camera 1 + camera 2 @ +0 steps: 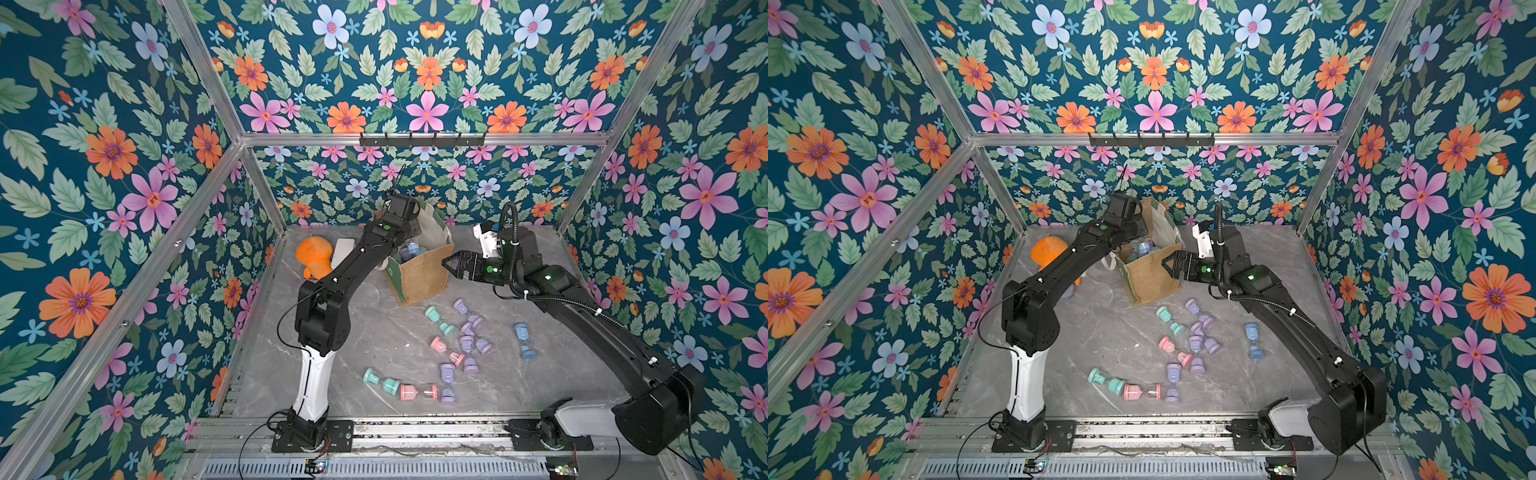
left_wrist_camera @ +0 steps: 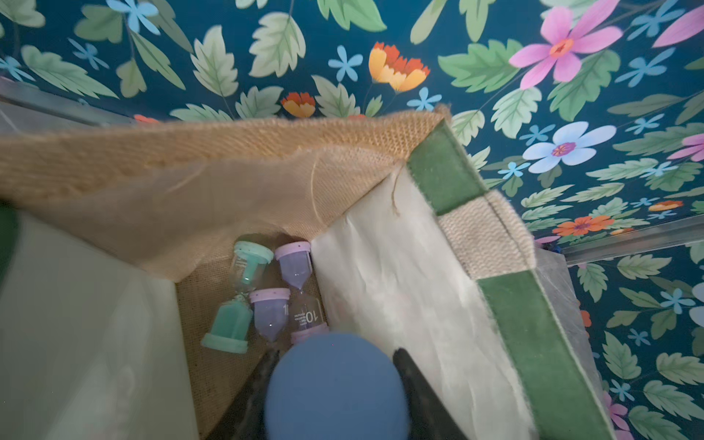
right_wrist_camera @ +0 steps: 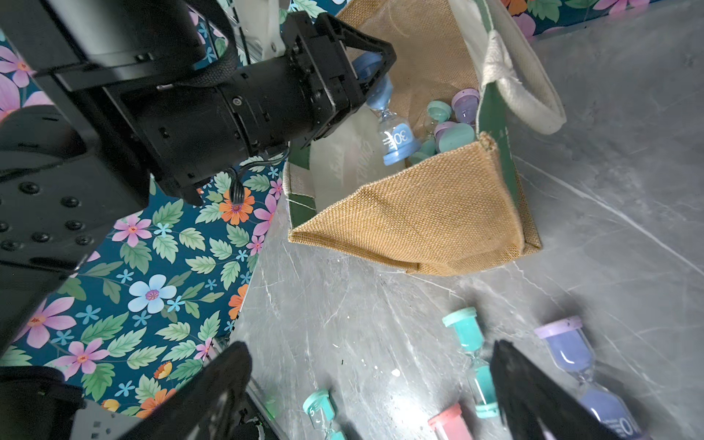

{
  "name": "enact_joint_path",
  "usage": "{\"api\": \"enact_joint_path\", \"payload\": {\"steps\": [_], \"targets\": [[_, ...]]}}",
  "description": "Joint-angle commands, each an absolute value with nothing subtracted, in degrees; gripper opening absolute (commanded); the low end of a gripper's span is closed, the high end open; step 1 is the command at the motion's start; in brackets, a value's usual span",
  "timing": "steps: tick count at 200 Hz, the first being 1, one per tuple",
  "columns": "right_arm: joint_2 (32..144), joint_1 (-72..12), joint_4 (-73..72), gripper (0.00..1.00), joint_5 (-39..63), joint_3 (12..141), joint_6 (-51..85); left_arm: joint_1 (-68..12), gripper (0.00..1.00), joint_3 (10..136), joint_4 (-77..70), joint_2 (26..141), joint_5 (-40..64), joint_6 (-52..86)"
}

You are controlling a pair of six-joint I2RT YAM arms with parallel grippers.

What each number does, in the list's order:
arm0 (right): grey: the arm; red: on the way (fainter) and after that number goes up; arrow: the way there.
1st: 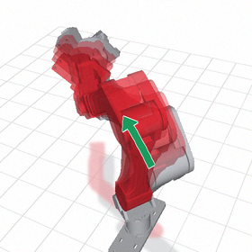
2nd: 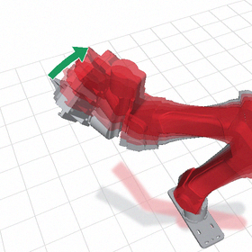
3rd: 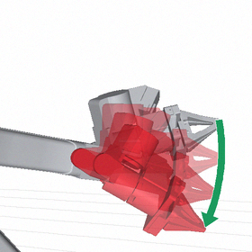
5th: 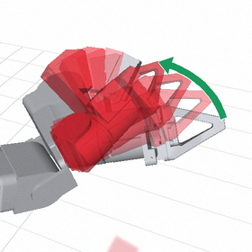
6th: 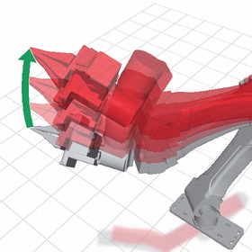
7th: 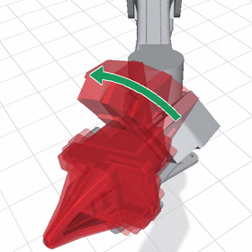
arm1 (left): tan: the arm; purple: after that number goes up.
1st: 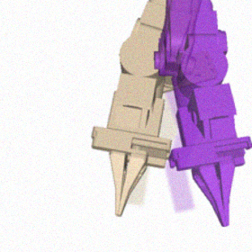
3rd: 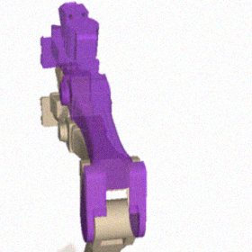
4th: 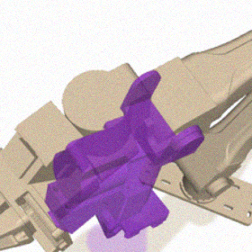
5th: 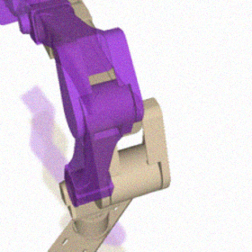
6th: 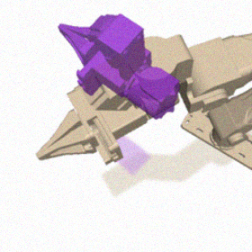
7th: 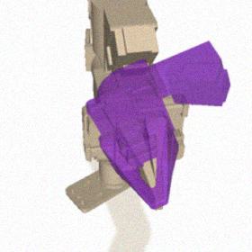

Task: Put the hourglass into the canvas bag
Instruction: Place the hourglass in the canvas bag.

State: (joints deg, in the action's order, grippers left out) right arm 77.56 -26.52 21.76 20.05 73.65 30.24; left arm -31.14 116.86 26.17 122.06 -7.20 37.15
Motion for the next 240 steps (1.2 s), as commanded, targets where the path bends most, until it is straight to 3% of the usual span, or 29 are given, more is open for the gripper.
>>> {"api": "enact_joint_path", "payload": {"steps": [1,103,240], "targets": [[78.3,-26.5,19.3,0.99,20.7,73.7,30.3,-31.1,0.35,118.0,25.4,124.2,-5.9,37.5],[79.6,-26.4,18.1,0.99,20.8,72.4,30.6,-31.2,0.40,122.4,27.9,134.5,-5.4,37.4],[77.1,-26.4,20.1,0.99,20.7,72.8,30.8,-31.4,0.67,124.3,30.5,132.2,-5.5,36.6]]}}
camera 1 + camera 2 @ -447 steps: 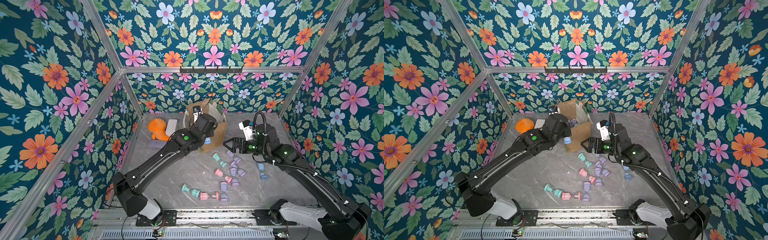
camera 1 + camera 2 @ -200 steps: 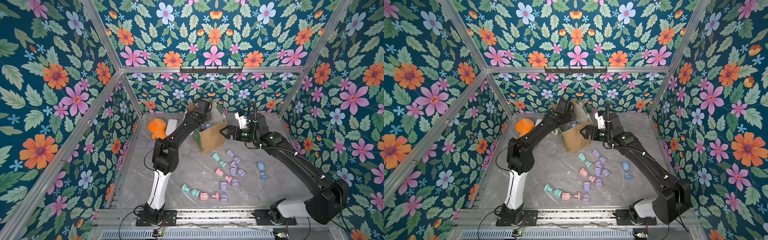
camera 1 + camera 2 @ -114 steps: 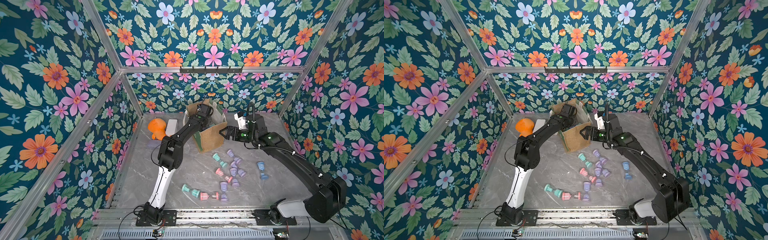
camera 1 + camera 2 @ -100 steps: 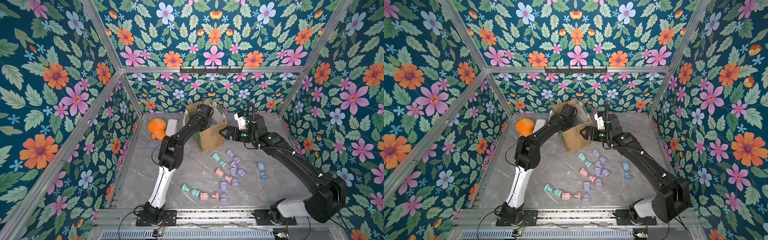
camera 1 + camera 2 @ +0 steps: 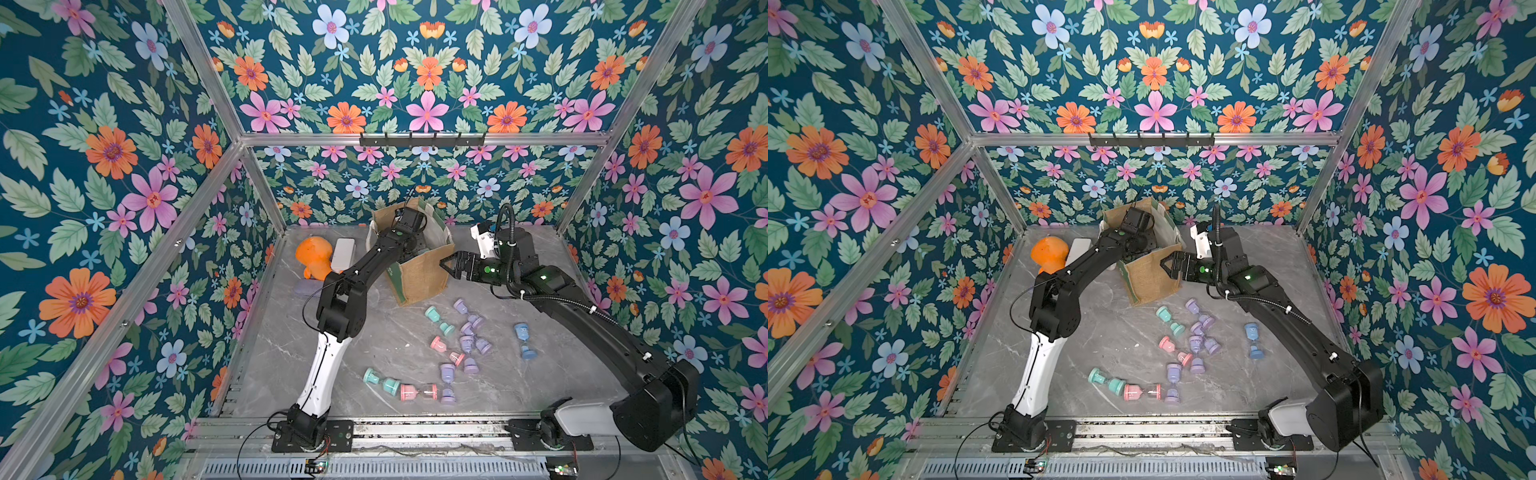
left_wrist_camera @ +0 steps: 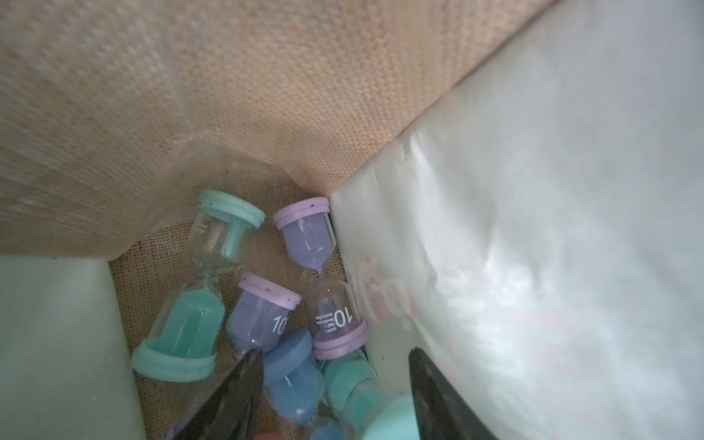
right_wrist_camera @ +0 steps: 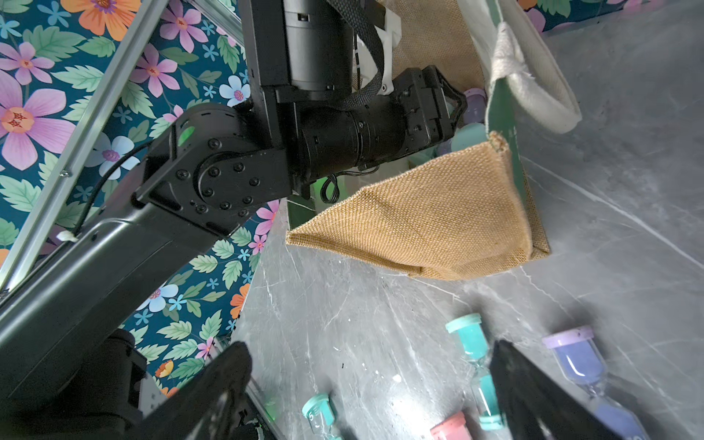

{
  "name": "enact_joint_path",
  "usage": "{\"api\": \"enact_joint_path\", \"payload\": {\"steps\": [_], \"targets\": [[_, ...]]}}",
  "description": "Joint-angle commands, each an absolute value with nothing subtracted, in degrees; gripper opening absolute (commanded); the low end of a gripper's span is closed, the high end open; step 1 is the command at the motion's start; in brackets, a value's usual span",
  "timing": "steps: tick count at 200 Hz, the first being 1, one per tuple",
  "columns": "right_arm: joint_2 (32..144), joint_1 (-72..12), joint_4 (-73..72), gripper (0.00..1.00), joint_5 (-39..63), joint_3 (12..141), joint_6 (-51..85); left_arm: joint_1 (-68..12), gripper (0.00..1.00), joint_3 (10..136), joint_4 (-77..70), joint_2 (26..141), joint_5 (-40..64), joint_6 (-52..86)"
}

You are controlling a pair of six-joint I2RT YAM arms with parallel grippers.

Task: Put the hourglass into the canvas bag
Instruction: Place the hourglass in the canvas bag.

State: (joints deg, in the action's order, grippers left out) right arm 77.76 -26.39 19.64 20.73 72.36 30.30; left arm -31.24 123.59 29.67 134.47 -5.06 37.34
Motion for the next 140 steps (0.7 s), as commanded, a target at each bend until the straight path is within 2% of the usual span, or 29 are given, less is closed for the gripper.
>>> {"api": "enact_joint_path", "payload": {"steps": [1,67,140], "targets": [[77.0,-26.4,20.2,0.99,20.6,72.8,30.8,-31.4,0.67,124.3,30.5,132.1,-5.5,36.6],[75.4,-26.4,24.8,0.99,20.7,72.5,29.7,-32.0,0.72,121.6,31.7,119.4,-8.5,34.7],[72.3,-28.7,33.2,0.99,19.1,69.9,26.0,-38.3,0.74,103.7,32.4,96.7,-17.0,32.5]]}}
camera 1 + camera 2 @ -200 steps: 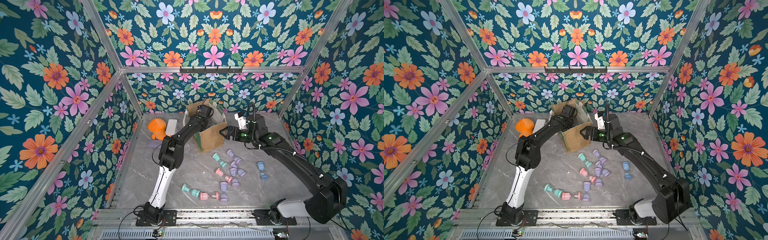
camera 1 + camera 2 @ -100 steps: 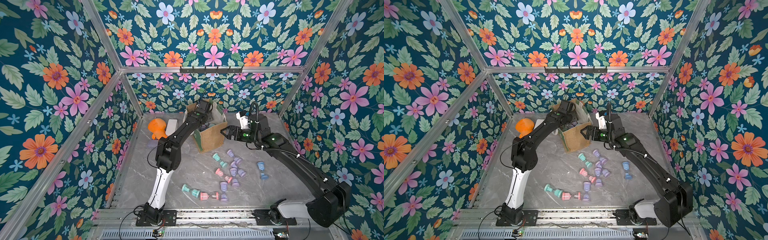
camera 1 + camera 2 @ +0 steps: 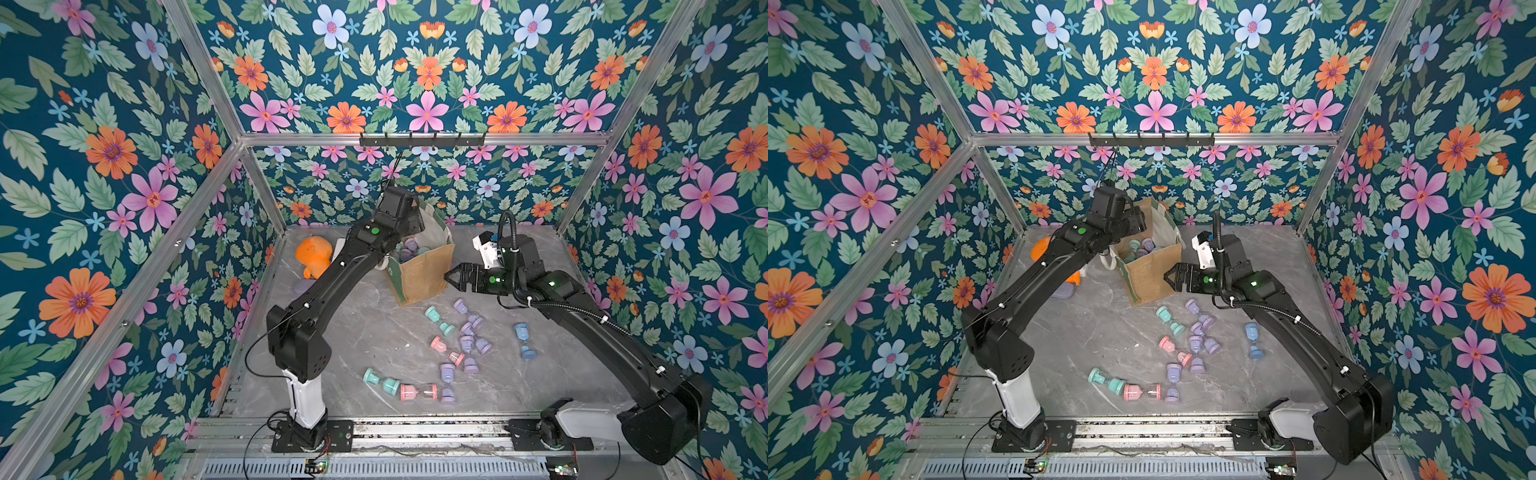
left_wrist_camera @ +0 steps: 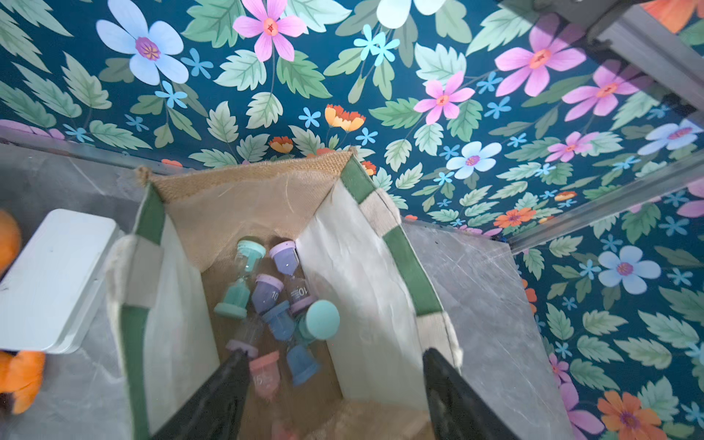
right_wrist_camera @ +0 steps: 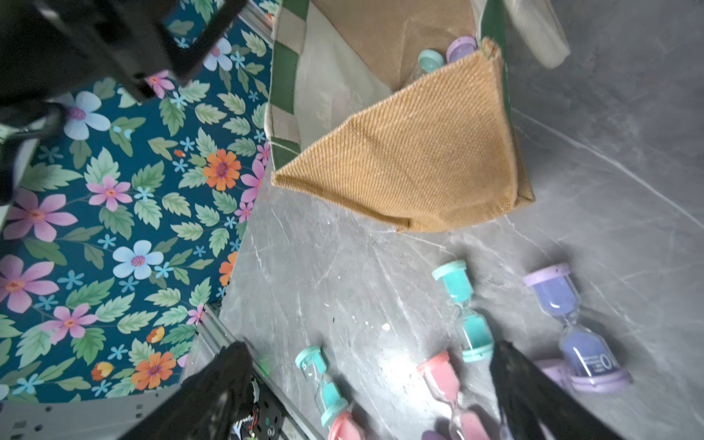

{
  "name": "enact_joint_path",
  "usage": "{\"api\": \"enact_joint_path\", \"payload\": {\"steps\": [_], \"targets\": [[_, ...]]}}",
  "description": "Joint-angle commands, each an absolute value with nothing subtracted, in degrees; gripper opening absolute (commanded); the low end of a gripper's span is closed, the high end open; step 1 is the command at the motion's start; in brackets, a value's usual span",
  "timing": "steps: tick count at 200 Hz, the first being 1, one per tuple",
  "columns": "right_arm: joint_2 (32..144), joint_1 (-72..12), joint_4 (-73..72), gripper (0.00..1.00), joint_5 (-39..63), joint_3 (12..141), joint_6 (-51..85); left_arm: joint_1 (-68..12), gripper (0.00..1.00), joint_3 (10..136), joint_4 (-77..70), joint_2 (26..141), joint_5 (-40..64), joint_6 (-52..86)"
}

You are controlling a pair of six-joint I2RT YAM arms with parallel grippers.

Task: Put the hourglass into the canvas bag
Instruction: Place the hourglass in the canvas bag, then pick up the hourglass from the center of the board.

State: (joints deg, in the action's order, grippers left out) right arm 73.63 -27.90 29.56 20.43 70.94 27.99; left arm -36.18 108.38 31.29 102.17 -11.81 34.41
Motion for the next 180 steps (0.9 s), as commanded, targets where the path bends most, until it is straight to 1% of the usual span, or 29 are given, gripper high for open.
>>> {"api": "enact_joint_path", "payload": {"steps": [1,38,58,77,100,140,180], "targets": [[72.2,-28.7,33.3,0.99,19.1,69.8,26.0,-38.5,0.74,103.5,32.4,96.4,-17.2,32.5],[69.0,-30.2,34.8,0.99,18.5,64.8,26.6,-46.0,0.74,94.9,36.4,87.7,-24.1,33.1],[66.9,-30.5,35.5,0.99,18.4,61.5,26.9,-50.9,0.74,89.4,36.5,84.0,-25.2,34.3],[64.5,-30.5,36.9,0.99,17.5,58.6,26.9,-54.7,0.73,85.1,37.9,81.9,-25.9,37.1],[61.8,-30.5,39.7,0.99,16.1,55.9,26.5,-59.1,0.73,82.9,41.0,81.6,-27.6,41.6],[58.3,-30.5,42.9,0.99,14.1,51.5,26.1,-62.4,0.74,77.8,38.9,85.7,-21.2,50.9],[56.1,-30.5,43.0,0.99,13.3,47.6,28.1,-63.8,0.75,72.8,30.6,91.9,-13.0,61.2]]}}
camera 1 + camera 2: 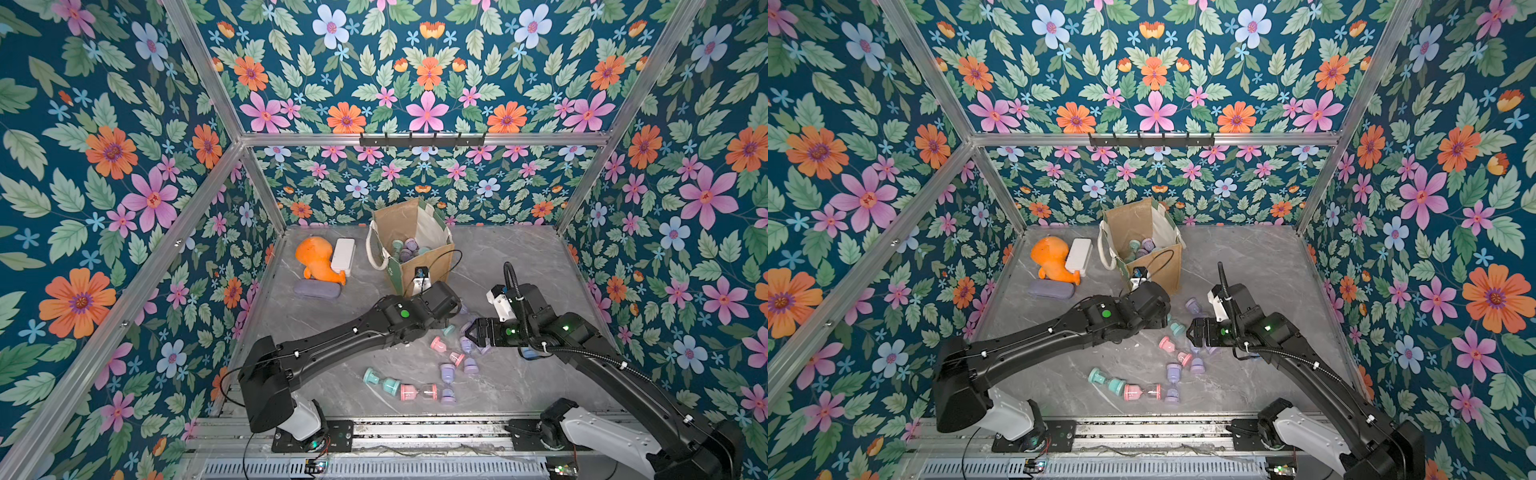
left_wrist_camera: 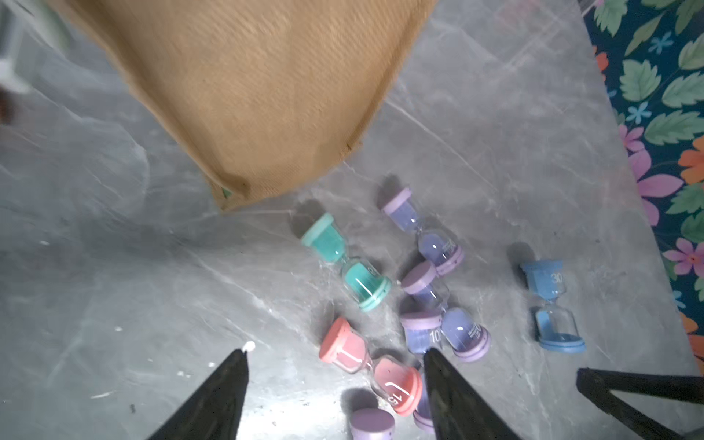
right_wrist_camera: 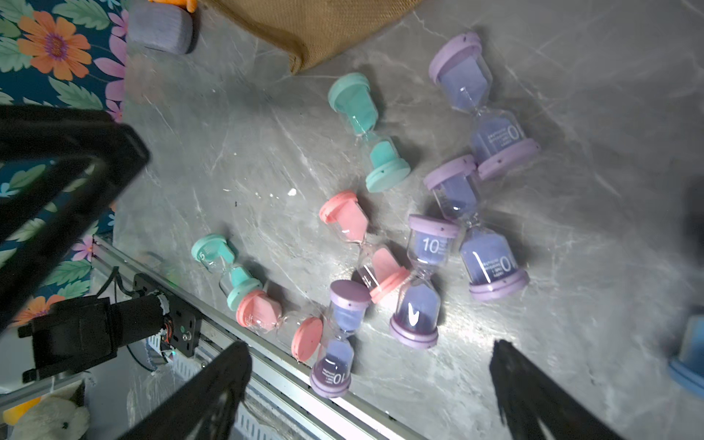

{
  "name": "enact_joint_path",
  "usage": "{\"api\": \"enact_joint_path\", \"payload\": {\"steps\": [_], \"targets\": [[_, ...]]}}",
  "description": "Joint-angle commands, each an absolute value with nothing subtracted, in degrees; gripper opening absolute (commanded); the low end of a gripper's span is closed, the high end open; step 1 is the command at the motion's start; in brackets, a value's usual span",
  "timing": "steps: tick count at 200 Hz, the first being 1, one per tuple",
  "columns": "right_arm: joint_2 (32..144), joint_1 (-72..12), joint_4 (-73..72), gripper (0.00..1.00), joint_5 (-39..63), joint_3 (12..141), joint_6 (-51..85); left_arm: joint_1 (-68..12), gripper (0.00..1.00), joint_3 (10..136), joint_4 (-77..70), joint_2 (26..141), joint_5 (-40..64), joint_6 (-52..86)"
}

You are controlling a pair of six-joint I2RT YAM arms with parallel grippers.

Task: Put the hourglass into the canvas bag
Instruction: Pick up the hourglass from the center of the board.

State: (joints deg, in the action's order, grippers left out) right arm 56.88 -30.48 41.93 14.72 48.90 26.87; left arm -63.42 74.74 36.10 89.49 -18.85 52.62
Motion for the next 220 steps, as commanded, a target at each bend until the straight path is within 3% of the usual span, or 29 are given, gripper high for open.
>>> {"api": "enact_joint_path", "payload": {"steps": [1,64,112,220], "targets": [[56.1,-30.5,43.0,0.99,13.2,47.6,28.1,-63.9,0.75,72.7,30.5,92.0,-12.9,61.5],[53.8,-29.0,41.9,0.99,13.6,43.4,30.8,-64.8,0.76,65.7,18.2,96.9,-6.0,79.1],[53.6,-28.4,40.0,0.99,16.2,42.3,30.7,-65.0,0.76,63.8,17.8,99.2,-5.0,88.0],[53.5,-28.0,38.3,0.99,16.6,41.4,30.3,-64.8,0.71,65.5,22.2,105.5,-7.7,94.4]]}}
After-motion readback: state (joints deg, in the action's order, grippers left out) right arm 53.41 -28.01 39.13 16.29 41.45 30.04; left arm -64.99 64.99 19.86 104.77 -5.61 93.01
